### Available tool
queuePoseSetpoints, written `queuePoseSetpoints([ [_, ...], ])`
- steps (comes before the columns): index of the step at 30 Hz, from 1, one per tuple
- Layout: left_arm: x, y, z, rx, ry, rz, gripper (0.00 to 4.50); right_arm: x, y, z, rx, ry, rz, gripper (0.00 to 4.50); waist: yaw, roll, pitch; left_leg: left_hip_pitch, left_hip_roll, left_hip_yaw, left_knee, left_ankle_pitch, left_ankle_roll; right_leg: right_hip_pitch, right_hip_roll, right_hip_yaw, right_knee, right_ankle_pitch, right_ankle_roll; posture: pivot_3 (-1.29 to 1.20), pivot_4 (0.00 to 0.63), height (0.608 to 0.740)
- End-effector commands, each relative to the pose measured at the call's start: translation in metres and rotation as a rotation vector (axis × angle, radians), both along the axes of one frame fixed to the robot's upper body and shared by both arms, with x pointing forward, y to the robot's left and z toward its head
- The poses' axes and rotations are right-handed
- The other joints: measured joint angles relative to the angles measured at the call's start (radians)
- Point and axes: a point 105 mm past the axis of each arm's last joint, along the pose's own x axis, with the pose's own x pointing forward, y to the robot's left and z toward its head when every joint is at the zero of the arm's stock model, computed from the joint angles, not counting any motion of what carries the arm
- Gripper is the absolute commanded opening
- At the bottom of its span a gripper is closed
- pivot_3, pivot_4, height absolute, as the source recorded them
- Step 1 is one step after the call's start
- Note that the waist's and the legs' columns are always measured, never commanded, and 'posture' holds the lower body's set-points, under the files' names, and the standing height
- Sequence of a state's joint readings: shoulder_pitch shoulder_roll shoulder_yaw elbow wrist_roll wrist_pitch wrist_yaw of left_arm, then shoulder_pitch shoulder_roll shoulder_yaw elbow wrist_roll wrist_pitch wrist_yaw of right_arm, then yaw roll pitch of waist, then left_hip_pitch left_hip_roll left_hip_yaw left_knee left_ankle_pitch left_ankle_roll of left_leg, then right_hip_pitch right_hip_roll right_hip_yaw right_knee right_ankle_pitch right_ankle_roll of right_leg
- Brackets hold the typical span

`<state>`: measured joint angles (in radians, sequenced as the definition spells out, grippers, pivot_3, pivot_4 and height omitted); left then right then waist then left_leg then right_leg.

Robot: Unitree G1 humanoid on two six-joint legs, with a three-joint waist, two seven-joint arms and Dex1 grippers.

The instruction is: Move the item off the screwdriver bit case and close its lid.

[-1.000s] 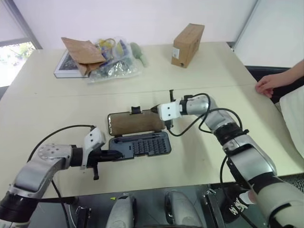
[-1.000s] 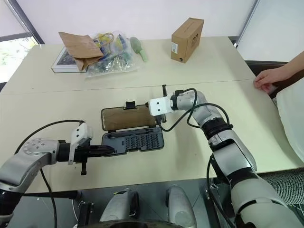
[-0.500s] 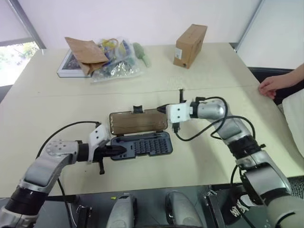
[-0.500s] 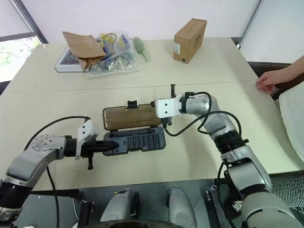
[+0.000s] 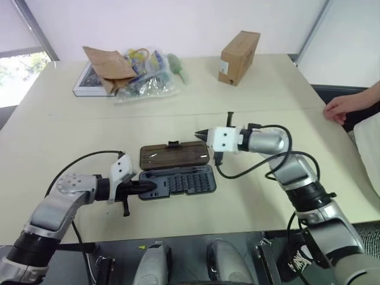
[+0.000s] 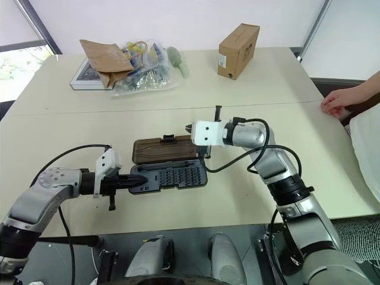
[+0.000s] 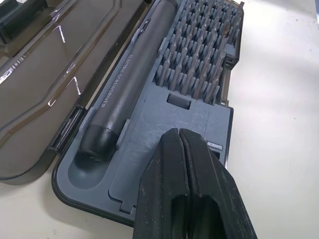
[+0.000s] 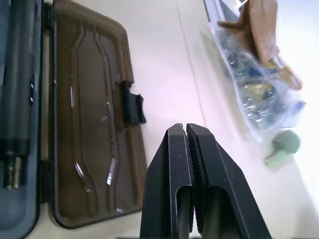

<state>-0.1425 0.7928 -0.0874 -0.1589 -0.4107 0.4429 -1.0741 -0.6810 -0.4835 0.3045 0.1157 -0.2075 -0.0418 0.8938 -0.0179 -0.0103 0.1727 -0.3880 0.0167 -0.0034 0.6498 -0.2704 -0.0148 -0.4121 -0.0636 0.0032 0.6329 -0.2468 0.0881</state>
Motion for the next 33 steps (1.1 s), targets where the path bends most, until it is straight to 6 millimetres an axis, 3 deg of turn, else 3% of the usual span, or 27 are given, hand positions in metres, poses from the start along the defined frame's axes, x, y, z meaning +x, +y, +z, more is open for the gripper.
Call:
queuePoseSetpoints([
  [1, 0.002, 0.013, -0.018, 0.057, 0.052, 0.071, 0.00, 0.008, 0.006, 0.003, 0.023, 0.038, 0.011, 0.99, 0.001, 0.000, 0.000, 0.000, 0.000, 0.000, 0.000, 0.000, 0.000, 0.000, 0.000, 0.000, 0.000, 0.000, 0.000, 0.00, 0.150, 0.740],
  [7, -0.002, 0.013, -0.021, 0.046, 0.051, 0.092, 0.00, 0.024, 0.013, -0.004, -0.008, 0.087, 0.027, 4.07, 0.000, 0.000, 0.000, 0.000, 0.000, 0.000, 0.000, 0.000, 0.000, 0.001, 0.000, 0.000, 0.000, 0.000, 0.000, 0.00, 0.150, 0.740],
  [14, -0.006, 0.012, -0.024, 0.038, 0.050, 0.113, 0.00, 0.044, 0.013, -0.011, -0.026, 0.173, 0.008, 4.07, -0.002, 0.000, 0.000, 0.001, 0.000, 0.000, 0.000, 0.000, 0.000, 0.001, 0.000, 0.000, 0.000, 0.000, 0.000, 0.00, 0.150, 0.740],
  [30, -0.008, 0.003, -0.020, 0.024, 0.021, 0.122, 0.00, 0.058, 0.002, -0.038, -0.096, 0.401, -0.044, 4.07, -0.001, 0.001, 0.000, 0.001, 0.000, 0.000, 0.000, 0.000, 0.000, 0.001, -0.001, 0.000, 0.000, 0.000, 0.000, 0.00, 0.150, 0.740],
  [33, -0.007, 0.001, -0.018, 0.021, 0.013, 0.123, 0.00, 0.061, -0.006, -0.043, -0.119, 0.411, -0.077, 3.23, -0.001, 0.001, 0.000, 0.001, 0.000, 0.000, 0.000, 0.000, 0.000, 0.001, -0.001, 0.000, 0.000, 0.000, 0.000, 0.00, 0.150, 0.740],
])
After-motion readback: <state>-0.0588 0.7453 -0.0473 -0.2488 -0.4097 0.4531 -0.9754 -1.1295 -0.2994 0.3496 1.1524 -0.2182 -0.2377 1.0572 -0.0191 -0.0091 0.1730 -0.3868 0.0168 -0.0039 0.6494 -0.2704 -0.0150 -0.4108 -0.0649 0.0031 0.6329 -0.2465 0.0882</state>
